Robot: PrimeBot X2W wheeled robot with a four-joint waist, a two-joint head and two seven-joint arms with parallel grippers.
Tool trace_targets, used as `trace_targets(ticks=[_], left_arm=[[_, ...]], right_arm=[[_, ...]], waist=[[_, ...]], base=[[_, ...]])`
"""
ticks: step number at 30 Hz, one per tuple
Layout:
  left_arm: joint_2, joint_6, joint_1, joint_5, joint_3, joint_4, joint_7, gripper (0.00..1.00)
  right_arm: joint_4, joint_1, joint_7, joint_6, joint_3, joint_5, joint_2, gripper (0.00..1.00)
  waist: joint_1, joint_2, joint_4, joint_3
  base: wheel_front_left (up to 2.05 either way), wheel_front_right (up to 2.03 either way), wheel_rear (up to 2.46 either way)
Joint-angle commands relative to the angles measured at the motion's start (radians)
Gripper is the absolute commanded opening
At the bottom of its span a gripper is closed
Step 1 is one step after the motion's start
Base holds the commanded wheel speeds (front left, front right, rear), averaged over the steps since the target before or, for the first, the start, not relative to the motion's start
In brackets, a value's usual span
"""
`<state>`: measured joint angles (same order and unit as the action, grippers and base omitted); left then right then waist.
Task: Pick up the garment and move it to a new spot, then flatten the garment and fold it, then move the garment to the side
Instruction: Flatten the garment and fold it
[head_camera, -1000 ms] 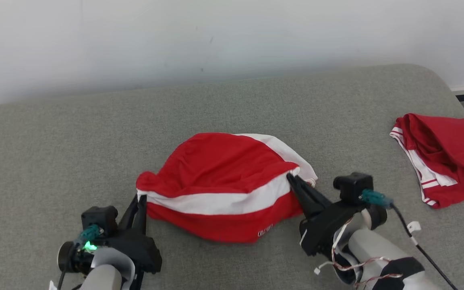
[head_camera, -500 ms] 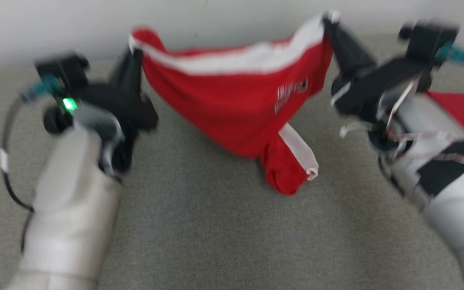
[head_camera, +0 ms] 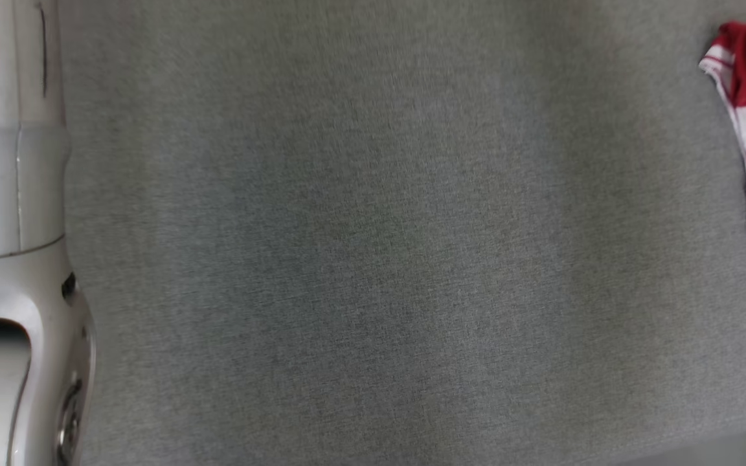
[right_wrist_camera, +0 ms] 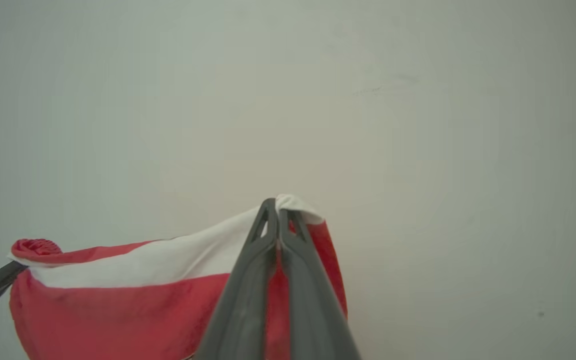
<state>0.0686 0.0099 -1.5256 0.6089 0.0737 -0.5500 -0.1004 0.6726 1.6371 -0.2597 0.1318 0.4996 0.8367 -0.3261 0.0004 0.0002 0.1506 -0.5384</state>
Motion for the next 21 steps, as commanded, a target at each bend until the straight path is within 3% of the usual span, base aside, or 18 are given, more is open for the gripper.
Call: trace_targets(ticks=[1,7,10,16,21], left_arm=[[-0.001,-0.005,-0.011,0.000,0.000,0.000,-0.031,0.00],[-0.005,-0.049,0.100,-0.015,0.025,-0.057,-0.126,0.00],[-0.011,-0.072,0.190,0.015,0.015,-0.077,-0.152,0.00],[-0.017,-0.102,0.429,0.069,-0.013,-0.019,-0.164,0.00],[-0.016,-0.112,0.613,0.115,-0.051,0.058,-0.165,0.00]], right_arm=[[-0.029,0.015,-0.006,-0.003,-0.030,-0.040,0.001,0.00],[-0.059,-0.096,-0.004,-0.003,-0.007,-0.123,0.019,0.00],[-0.083,-0.189,-0.004,-0.003,0.037,-0.060,0.019,0.00],[-0.196,-0.399,0.021,-0.003,0.117,0.075,-0.093,0.00],[-0.253,-0.549,0.074,-0.003,0.154,0.094,-0.185,0.00]], waist=[[-0.0004,-0.0002,0.041,-0.139],[-0.0004,-0.0002,0.014,-0.152],[-0.0004,-0.0002,-0.002,-0.126],[-0.0004,-0.0002,-0.015,-0.030],[-0.0004,-0.0002,-0.015,0.066]], base=[[0.00,0.00,0.00],[0.00,0.00,0.00],[0.00,0.00,0.00],[0.00,0.00,0.00],[0.00,0.00,0.00]])
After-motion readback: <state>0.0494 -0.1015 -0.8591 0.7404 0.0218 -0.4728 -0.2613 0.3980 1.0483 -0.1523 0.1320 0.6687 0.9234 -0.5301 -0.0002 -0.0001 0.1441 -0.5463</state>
